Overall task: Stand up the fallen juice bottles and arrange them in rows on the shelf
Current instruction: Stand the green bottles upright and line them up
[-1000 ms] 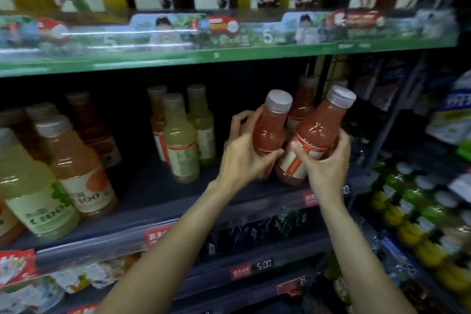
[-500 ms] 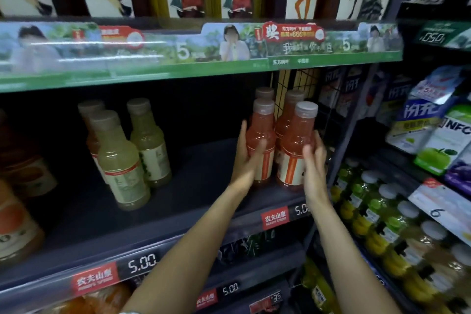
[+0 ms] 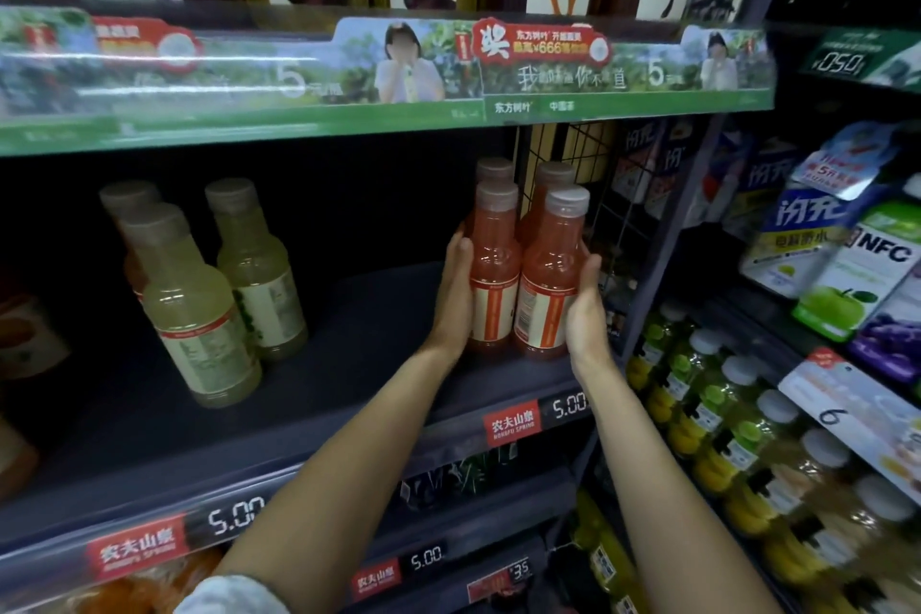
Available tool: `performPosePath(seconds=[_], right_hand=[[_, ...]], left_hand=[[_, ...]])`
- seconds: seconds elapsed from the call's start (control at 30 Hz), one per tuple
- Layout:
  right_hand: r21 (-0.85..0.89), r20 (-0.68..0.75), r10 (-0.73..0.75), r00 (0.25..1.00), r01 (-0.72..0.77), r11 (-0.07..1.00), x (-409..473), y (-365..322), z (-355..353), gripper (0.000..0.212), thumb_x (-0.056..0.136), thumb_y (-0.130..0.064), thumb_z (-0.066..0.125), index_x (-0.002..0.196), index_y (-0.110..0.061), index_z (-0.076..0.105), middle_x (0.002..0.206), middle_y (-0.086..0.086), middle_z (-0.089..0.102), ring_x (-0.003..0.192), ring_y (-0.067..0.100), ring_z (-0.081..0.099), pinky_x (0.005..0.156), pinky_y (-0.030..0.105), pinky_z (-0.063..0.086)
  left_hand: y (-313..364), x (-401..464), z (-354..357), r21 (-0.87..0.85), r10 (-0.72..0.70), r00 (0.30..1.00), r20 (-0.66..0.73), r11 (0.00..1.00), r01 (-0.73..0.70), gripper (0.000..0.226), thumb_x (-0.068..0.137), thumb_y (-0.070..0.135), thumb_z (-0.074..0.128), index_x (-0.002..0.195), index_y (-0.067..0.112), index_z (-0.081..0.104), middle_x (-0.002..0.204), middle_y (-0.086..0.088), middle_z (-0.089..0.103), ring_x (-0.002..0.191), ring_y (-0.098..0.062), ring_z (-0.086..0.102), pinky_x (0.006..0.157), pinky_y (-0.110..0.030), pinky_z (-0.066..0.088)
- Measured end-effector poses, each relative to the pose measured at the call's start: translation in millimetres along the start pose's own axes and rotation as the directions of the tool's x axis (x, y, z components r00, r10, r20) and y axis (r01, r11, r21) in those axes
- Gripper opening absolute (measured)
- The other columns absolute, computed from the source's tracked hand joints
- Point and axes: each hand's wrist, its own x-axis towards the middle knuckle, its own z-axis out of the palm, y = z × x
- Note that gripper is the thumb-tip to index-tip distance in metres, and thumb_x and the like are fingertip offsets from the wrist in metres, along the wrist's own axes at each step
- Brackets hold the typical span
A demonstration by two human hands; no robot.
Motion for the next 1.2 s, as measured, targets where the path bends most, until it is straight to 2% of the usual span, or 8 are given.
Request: performPosePath(seconds=[0.23,0.43,0.5,0.57,0.7,0.8,0.9,1.2], right_hand=[[-0.293,-0.314,-0.553,0.772,0.475,0.830,-67,-6,24,0.024,0.094,-0.005,0.048,0.113,-0.014,0.059,0.115,0.004,0.060,0.113,0.021,0.055,0.099,0.039,0.045],[-0.252,0.059,-0.594,0.802,0.588,0.768,-109,-13,94,0.020,0.089,-0.003,0.051,0.102,-0.009,0.065,0.104,-0.002,0.063,0.104,0.010,0.057,0.090,0.030,0.047],[-0.267,0.200,-0.554,0.808,0.589,0.763,-115,-12,129,0.026,0.088,-0.017,0.057,0.114,-0.012,0.060,0.116,0.000,0.059,0.113,0.015,0.053,0.096,0.036,0.045],[-0.288,0.326,-0.472,0.819,0.561,0.776,-117,-11,158,0.048,0.084,-0.027,0.066,0.129,-0.019,0.050,0.134,0.004,0.045,0.128,0.017,0.041,0.107,0.027,0.035],[-0.205,0.495,-0.229,0.838,0.369,0.907,-111,-12,215,0.082,0.078,-0.022,0.075,0.143,-0.026,0.026,0.152,0.006,0.017,0.142,0.012,0.015,0.109,0.008,0.017],[-0.116,0.440,-0.130,0.888,0.200,0.973,-92,-12,240,0.075,0.077,-0.019,0.067,0.142,-0.015,0.029,0.145,0.009,0.030,0.132,0.012,0.031,0.102,0.002,0.024],[0.021,0.442,-0.054,0.895,0.050,0.999,-77,-9,248,0.059,0.086,-0.021,0.055,0.140,-0.024,0.032,0.136,0.005,0.047,0.117,0.011,0.052,0.096,0.020,0.043],[-0.037,0.466,-0.012,0.885,0.032,0.999,-73,-19,229,0.046,0.102,-0.038,0.026,0.145,-0.023,0.026,0.129,-0.016,0.039,0.105,-0.016,0.041,0.079,0.001,0.036]], left_hand=[[28,-31,-38,0.313,0.161,0.971,-0.176,0.944,-0.100,0.037,0.103,0.040,0.033,0.131,0.027,0.053,0.131,0.009,0.057,0.122,-0.006,0.052,0.108,-0.030,0.038],[64,-96,-112,0.661,0.661,0.749,0.033,0.548,-0.513,0.024,0.095,0.023,0.046,0.112,0.016,0.062,0.106,0.009,0.066,0.102,-0.010,0.061,0.091,-0.021,0.043],[69,-110,-147,0.750,0.756,0.655,0.010,0.427,-0.505,0.025,0.092,0.018,0.048,0.113,0.012,0.060,0.109,0.002,0.061,0.105,-0.017,0.056,0.093,-0.023,0.040],[70,-115,-176,0.778,0.761,0.634,-0.135,0.478,-0.408,0.035,0.090,0.022,0.049,0.122,0.011,0.051,0.119,-0.008,0.055,0.112,-0.023,0.048,0.098,-0.028,0.036],[62,-113,-229,0.707,0.545,0.778,-0.313,0.680,-0.192,0.070,0.081,0.043,0.056,0.139,0.008,0.038,0.136,-0.015,0.044,0.126,-0.028,0.043,0.111,-0.032,0.031],[55,-111,-244,0.618,0.328,0.893,-0.309,0.782,-0.074,0.078,0.076,0.057,0.062,0.143,0.035,0.029,0.141,-0.001,0.046,0.127,-0.018,0.049,0.106,-0.046,0.041],[57,-113,-242,0.644,0.280,0.918,-0.280,0.764,-0.036,0.077,0.080,0.053,0.067,0.144,0.039,0.026,0.142,0.008,0.048,0.124,-0.011,0.052,0.105,-0.038,0.043],[64,-97,-215,0.518,0.157,0.984,-0.089,0.851,-0.089,0.071,0.090,0.033,0.065,0.145,0.031,0.019,0.135,0.013,0.044,0.119,0.001,0.048,0.105,-0.033,0.042]])
